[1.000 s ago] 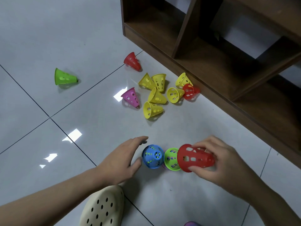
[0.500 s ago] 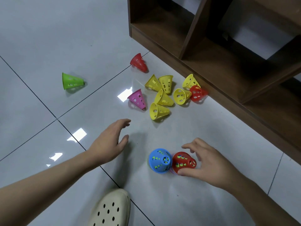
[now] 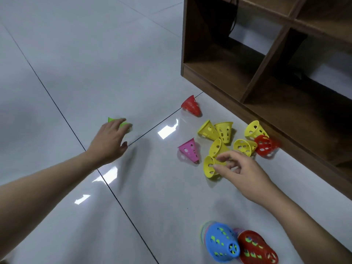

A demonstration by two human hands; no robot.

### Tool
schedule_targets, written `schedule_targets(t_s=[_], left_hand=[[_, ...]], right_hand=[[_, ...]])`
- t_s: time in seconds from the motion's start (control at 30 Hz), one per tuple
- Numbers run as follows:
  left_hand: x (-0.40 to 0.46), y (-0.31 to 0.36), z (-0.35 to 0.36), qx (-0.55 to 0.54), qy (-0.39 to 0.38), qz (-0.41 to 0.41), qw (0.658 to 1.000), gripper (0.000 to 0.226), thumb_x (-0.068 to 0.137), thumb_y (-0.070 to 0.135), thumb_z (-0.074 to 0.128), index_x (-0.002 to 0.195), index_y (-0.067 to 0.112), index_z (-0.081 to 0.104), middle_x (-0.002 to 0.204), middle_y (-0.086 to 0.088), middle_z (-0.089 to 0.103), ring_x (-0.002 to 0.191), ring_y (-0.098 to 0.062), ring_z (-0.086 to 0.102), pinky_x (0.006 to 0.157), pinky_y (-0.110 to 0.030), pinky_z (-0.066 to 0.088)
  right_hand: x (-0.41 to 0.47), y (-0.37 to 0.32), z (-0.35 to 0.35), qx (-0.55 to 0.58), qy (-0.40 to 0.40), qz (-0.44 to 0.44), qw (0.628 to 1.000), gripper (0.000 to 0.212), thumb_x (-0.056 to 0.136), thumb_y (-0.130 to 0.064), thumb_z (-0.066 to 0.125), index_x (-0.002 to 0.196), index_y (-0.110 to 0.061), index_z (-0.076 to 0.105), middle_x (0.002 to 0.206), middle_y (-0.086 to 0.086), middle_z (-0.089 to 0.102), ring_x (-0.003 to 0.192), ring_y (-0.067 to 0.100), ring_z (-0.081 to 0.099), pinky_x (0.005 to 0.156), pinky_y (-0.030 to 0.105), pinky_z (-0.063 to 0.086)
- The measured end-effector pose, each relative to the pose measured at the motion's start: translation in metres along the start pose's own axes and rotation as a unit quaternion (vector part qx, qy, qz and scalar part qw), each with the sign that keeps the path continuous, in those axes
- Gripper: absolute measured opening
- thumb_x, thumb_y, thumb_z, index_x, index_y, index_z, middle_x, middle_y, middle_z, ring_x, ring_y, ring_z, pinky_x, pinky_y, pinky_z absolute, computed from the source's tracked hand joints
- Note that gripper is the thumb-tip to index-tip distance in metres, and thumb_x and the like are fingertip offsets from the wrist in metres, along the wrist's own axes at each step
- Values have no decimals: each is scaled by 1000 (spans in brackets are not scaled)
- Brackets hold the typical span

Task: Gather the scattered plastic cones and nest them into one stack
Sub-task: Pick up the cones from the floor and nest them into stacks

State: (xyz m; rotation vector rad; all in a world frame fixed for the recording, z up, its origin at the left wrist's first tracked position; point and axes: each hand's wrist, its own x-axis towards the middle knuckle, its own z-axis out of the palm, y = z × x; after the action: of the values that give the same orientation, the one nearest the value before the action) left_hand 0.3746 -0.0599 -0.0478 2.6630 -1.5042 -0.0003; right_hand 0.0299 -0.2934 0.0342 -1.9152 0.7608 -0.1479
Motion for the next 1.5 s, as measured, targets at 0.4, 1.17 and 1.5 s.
schedule_targets(t_s=[0.4,1.17,1.5], left_hand=[[16,-44,28,-112,-68,-209,969,75,80,29,80,144,9,47,137,-17,49,121,-41,46,101,-48,42],[-76,234,-74,-515,-17,50,855,38,87,56,62,119,35,60,105,19,64,97,-8,61,86,-22,47],[-120,265,-31,-364,-76,296,880,46,95,52,63,132,28,54,127,18,56,117,2,54,97,-22,45]], right_hand=[[24,26,-5,54,21,54,997,2,89,-18,73,91,-17,72,76,6,70,71,15,61,68,26,48],[1,90,-42,-60,55,121,989,9,92,-25,70,100,-20,68,86,-1,63,76,18,60,65,25,47],[16,120,-64,-110,154,123,974,30,87,-16,73,115,-17,61,114,5,54,79,15,54,76,26,41]])
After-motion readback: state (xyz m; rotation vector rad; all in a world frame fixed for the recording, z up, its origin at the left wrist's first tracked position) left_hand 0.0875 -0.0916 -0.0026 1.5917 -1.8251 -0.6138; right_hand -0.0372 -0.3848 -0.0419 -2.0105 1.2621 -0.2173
